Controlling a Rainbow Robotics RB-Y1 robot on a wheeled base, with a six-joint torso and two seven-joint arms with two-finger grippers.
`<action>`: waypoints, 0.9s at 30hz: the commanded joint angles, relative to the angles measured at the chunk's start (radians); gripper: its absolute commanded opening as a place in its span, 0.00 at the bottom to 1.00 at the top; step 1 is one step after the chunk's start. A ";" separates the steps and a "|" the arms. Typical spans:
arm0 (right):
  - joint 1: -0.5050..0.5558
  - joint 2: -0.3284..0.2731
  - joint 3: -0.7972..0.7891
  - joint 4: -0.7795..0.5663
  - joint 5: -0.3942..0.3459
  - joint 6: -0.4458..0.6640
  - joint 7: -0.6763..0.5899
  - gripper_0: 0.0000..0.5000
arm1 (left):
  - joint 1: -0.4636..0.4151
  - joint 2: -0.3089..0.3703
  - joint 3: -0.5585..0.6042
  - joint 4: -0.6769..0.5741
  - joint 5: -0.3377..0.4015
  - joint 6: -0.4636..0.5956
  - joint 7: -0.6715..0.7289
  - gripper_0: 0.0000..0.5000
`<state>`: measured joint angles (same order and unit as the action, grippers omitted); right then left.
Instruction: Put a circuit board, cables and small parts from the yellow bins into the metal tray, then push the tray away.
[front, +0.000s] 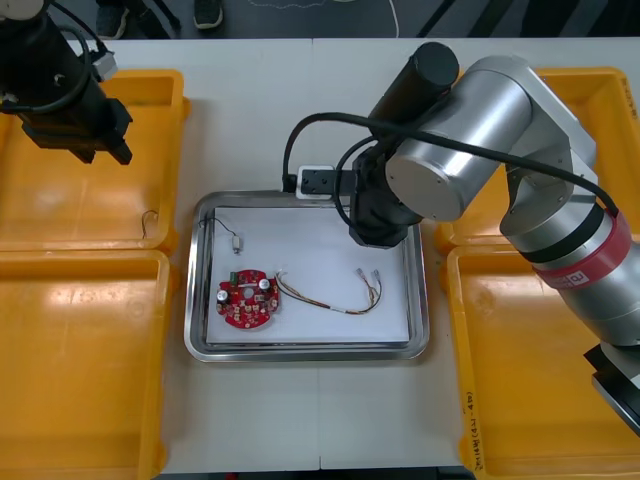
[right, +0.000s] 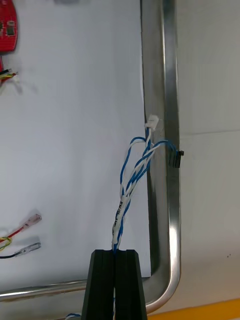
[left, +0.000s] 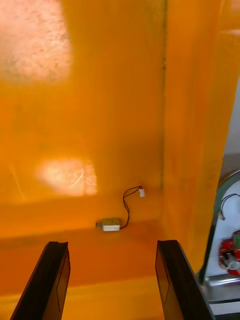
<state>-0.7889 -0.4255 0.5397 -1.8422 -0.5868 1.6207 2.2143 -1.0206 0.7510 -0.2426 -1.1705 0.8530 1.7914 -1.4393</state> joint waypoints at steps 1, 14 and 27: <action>-0.047 0.024 0.040 -0.022 0.009 -0.010 0.018 0.00 | -0.059 0.047 -0.081 0.011 0.021 -0.046 -0.043 1.00; -0.047 0.036 0.152 0.023 0.076 -0.041 0.036 0.00 | -0.036 0.045 -0.152 0.088 0.072 -0.098 -0.193 1.00; -0.047 0.070 0.192 0.121 0.088 -0.122 0.059 0.00 | 0.073 0.045 -0.135 0.051 0.110 -0.202 -0.245 1.00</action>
<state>-0.7931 -0.3832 0.7069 -1.7290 -0.5106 1.5180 2.2369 -0.9793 0.7521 -0.3882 -1.0860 0.9488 1.6134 -1.5669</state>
